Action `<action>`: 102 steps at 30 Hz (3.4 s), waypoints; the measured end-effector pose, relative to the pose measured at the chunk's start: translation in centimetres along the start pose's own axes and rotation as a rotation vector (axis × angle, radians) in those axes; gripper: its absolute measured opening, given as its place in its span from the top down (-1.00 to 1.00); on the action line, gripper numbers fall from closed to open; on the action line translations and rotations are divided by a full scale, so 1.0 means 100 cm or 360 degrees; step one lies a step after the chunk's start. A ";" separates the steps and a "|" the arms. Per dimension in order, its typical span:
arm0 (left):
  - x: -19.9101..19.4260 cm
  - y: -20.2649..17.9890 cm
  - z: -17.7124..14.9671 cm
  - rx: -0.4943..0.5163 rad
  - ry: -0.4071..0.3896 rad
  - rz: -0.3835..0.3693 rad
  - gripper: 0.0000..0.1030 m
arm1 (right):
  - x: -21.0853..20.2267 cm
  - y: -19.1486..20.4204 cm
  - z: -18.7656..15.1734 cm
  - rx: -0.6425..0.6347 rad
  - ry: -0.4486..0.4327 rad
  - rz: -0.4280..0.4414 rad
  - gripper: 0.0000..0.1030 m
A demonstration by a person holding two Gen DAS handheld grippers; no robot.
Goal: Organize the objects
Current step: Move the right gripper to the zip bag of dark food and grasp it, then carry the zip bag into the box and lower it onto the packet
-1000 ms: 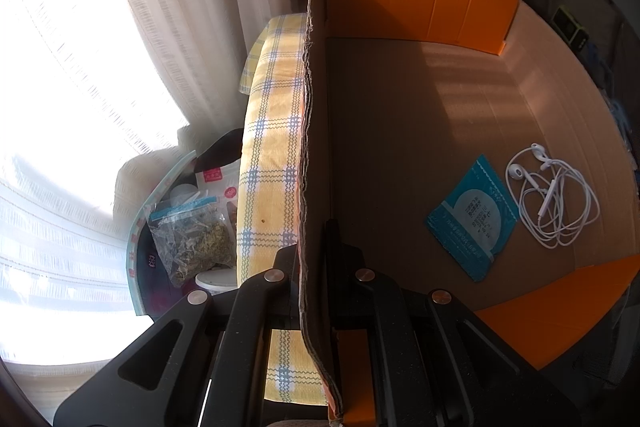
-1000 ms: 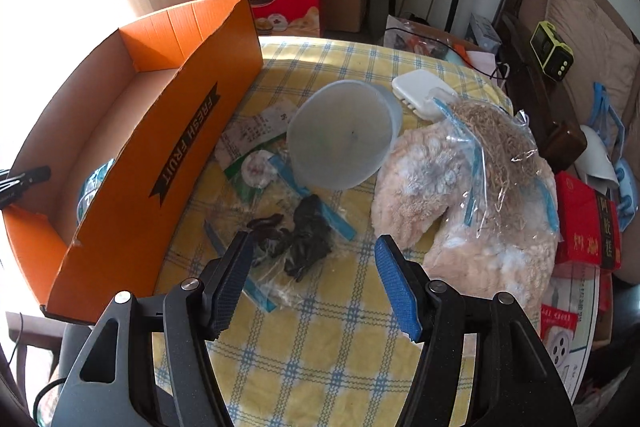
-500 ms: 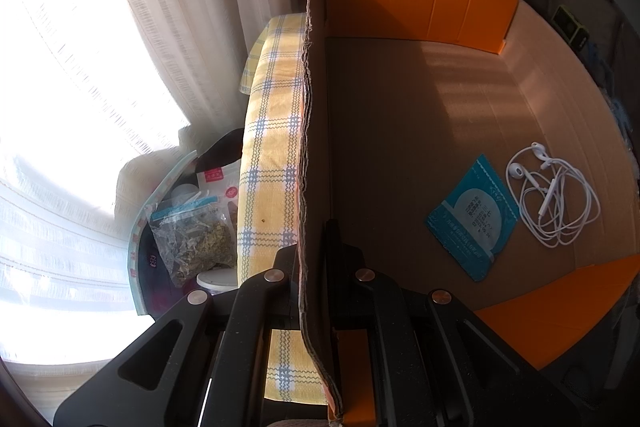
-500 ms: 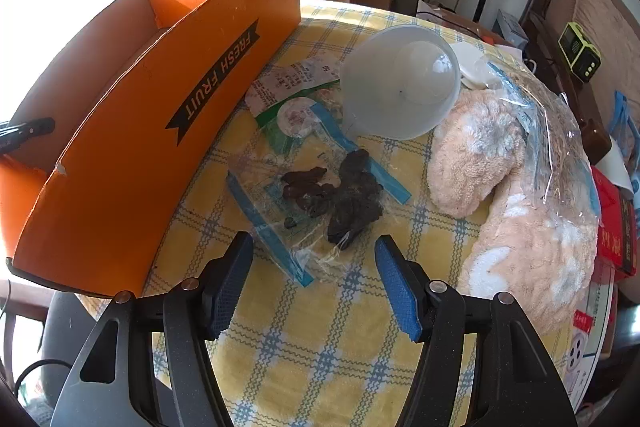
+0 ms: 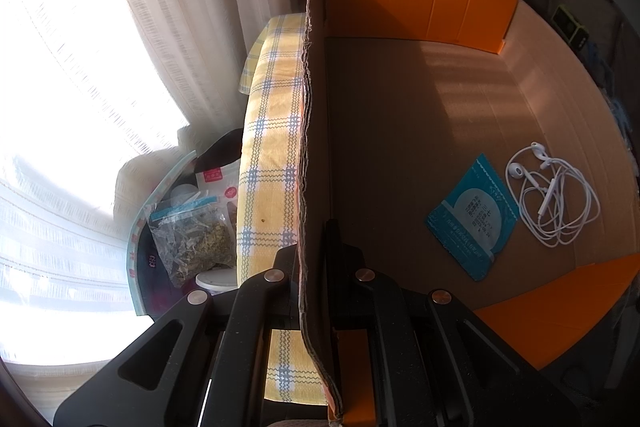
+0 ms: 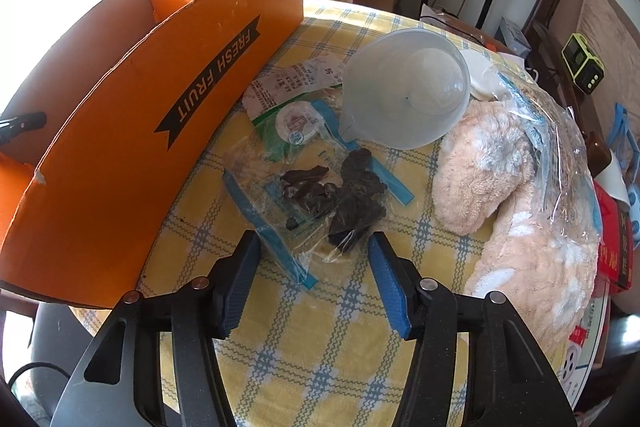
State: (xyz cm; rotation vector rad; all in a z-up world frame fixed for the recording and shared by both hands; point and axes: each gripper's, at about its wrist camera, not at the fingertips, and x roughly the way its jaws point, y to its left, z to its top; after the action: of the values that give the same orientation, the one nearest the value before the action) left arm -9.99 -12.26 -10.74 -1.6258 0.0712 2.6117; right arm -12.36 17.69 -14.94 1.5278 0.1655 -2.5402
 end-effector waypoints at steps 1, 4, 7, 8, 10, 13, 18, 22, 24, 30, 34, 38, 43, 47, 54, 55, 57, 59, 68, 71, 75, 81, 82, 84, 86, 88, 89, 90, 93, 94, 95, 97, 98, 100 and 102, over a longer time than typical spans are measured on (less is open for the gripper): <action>0.000 0.000 0.000 0.0000 0.0000 0.0000 0.90 | -0.001 -0.001 0.001 0.0006 0.0003 -0.0001 0.23; 0.000 0.000 0.000 0.0001 -0.0001 0.0001 0.90 | -0.002 -0.006 0.002 0.0040 0.0006 0.0013 0.56; 0.001 0.002 0.001 -0.0003 0.0000 -0.0003 0.90 | -0.007 -0.011 0.002 0.0082 -0.0008 0.0041 0.70; 0.001 0.003 0.001 -0.0002 0.0000 -0.0003 0.90 | -0.009 -0.013 0.003 0.0091 -0.0015 0.0047 0.70; 0.001 0.003 0.001 -0.0001 0.0000 -0.0002 0.90 | -0.015 -0.013 0.003 0.0097 -0.0028 0.0058 0.71; 0.001 0.004 0.002 -0.0001 0.0000 -0.0001 0.90 | -0.026 -0.014 0.005 0.0108 -0.0062 0.0066 0.72; 0.002 0.003 0.002 -0.0003 0.0000 -0.0003 0.90 | -0.049 -0.015 0.011 0.0143 -0.0131 0.0135 0.75; 0.002 0.002 0.003 -0.0003 0.0000 -0.0004 0.90 | -0.068 -0.016 0.017 0.0181 -0.0190 0.0216 0.77; 0.002 0.002 0.003 -0.0004 0.0000 -0.0004 0.90 | -0.078 -0.017 0.021 0.0203 -0.0212 0.0266 0.78; 0.006 0.000 0.005 -0.0010 0.0007 -0.0016 0.90 | -0.105 -0.011 0.036 0.0187 -0.0304 0.0247 0.79; 0.007 -0.002 0.005 -0.0011 0.0010 -0.0021 0.90 | -0.116 -0.006 0.047 0.0171 -0.0337 0.0278 0.80; 0.006 0.001 0.006 -0.0009 0.0010 -0.0020 0.90 | -0.124 0.005 0.058 0.0157 -0.0360 0.0380 0.80; 0.007 0.004 0.007 -0.0008 0.0011 -0.0017 0.90 | -0.127 0.034 0.072 0.0059 -0.0362 0.0450 0.80; 0.007 0.004 0.007 -0.0008 0.0012 -0.0018 0.90 | -0.119 0.056 0.084 -0.0019 -0.0357 0.0449 0.80; 0.007 0.004 0.007 -0.0009 0.0011 -0.0018 0.90 | -0.075 0.068 0.103 -0.0011 -0.0254 0.0506 0.80; 0.007 0.004 0.007 -0.0010 0.0011 -0.0018 0.90 | -0.069 0.070 0.105 -0.0015 -0.0249 0.0490 0.80; 0.007 0.004 0.007 -0.0009 0.0011 -0.0018 0.90 | -0.056 0.072 0.109 -0.0011 -0.0227 0.0477 0.80; 0.007 0.004 0.007 -0.0009 0.0011 -0.0018 0.90 | -0.046 0.073 0.113 -0.0005 -0.0204 0.0477 0.80; 0.004 0.006 0.006 -0.0012 0.0010 -0.0017 0.90 | -0.014 0.088 0.121 -0.0043 -0.0126 0.0458 0.80; 0.005 0.006 0.007 -0.0019 0.0010 -0.0023 0.90 | -0.016 0.101 0.125 -0.0099 -0.0123 0.0459 0.80; 0.004 0.004 0.006 -0.0017 0.0010 -0.0022 0.90 | -0.015 0.122 0.129 -0.0183 -0.0092 0.0450 0.80; 0.001 0.004 0.004 -0.0018 0.0012 -0.0023 0.90 | -0.002 0.147 0.130 -0.0254 -0.0019 0.0439 0.79; 0.001 0.005 0.004 -0.0018 0.0011 -0.0022 0.90 | 0.001 0.150 0.128 -0.0261 -0.0001 0.0453 0.78; 0.001 0.005 0.004 -0.0017 0.0012 -0.0021 0.90 | 0.006 0.155 0.126 -0.0271 0.0031 0.0488 0.70; 0.001 0.004 0.004 -0.0016 0.0012 -0.0022 0.90 | 0.008 0.158 0.124 -0.0265 0.0048 0.0504 0.57; 0.001 0.004 0.004 -0.0016 0.0012 -0.0021 0.90 | 0.007 0.158 0.123 -0.0257 0.0036 0.0525 0.40; 0.001 0.004 0.004 -0.0016 0.0012 -0.0022 0.90 | 0.005 0.157 0.122 -0.0250 0.0030 0.0526 0.40; 0.001 0.004 0.004 -0.0015 0.0012 -0.0021 0.90 | 0.002 0.155 0.122 -0.0239 0.0022 0.0529 0.40; 0.001 0.004 0.004 -0.0013 0.0012 -0.0019 0.90 | -0.008 0.146 0.122 -0.0213 -0.0010 0.0537 0.40; 0.001 0.004 0.004 -0.0013 0.0012 -0.0018 0.90 | -0.012 0.143 0.122 -0.0207 -0.0023 0.0526 0.40; 0.001 0.003 0.004 -0.0013 0.0012 -0.0018 0.90 | -0.017 0.139 0.120 -0.0204 -0.0036 0.0514 0.40; 0.001 0.003 0.004 -0.0014 0.0012 -0.0019 0.90 | -0.025 0.133 0.121 -0.0196 -0.0061 0.0497 0.38; 0.001 0.003 0.005 -0.0014 0.0013 -0.0018 0.90 | -0.028 0.129 0.121 -0.0188 -0.0073 0.0488 0.37; 0.001 0.002 0.005 -0.0014 0.0013 -0.0018 0.90 | -0.035 0.123 0.120 -0.0172 -0.0093 0.0467 0.33; 0.001 0.002 0.005 -0.0010 0.0013 -0.0016 0.90 | -0.041 0.115 0.119 -0.0155 -0.0113 0.0443 0.28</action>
State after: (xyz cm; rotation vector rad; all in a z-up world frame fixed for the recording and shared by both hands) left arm -10.44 -12.42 -10.61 -1.6350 0.0553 2.6006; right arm -18.47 4.64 -5.84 1.3208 0.0608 -2.3275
